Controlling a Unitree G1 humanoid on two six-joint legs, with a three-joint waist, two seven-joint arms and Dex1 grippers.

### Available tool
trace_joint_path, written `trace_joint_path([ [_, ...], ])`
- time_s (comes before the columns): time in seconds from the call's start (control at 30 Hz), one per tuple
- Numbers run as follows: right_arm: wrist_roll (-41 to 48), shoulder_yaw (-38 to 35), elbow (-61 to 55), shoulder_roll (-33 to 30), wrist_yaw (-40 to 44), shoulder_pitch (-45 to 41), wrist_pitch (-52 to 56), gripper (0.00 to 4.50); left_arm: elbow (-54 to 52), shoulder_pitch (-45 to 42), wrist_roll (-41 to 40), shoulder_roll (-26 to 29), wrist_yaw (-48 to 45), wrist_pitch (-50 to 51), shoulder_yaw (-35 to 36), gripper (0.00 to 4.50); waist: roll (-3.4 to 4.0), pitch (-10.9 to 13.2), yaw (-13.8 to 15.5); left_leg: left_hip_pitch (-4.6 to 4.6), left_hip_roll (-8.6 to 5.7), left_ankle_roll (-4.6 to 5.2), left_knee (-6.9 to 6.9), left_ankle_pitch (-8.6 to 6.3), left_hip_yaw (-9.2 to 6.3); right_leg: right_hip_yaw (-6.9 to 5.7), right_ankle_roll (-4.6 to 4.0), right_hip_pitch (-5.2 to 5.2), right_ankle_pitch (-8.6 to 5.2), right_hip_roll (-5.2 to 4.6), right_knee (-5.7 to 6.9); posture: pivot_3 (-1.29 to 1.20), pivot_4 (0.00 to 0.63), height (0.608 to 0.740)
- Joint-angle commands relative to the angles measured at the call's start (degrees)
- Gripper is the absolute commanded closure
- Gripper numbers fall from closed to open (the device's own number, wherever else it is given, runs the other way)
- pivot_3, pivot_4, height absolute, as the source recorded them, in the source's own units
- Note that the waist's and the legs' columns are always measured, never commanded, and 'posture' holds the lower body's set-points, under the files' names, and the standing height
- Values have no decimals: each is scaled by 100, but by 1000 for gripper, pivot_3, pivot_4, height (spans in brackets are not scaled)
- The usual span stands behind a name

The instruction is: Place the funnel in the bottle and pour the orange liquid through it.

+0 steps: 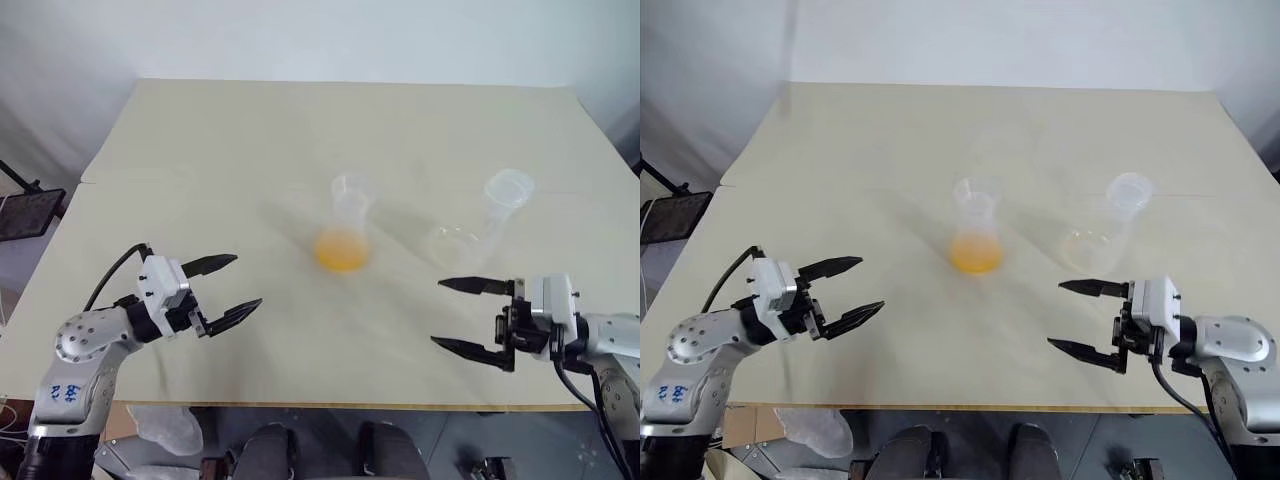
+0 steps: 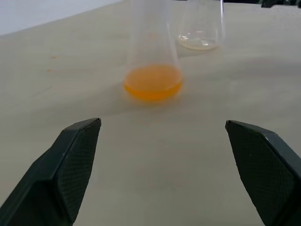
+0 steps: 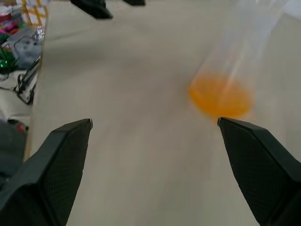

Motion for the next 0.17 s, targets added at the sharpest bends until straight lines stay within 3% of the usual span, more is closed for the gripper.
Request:
trace_joint_path([
  [0.03,-140,-292,541,83,99,63,-576,34,-231,210,-14,91,43,-116,294,0,0,0,-1,1,1,0,0,0,1,0,0,-1,0,0,1,0,150,740],
  [0.17,-145,-401,887,211,-41,-11,-827,34,-257,306,30,159,235,127,333,0,0,0,4,1,1,0,0,0,0,1,0,-1,0,-1,2,0,150,740],
])
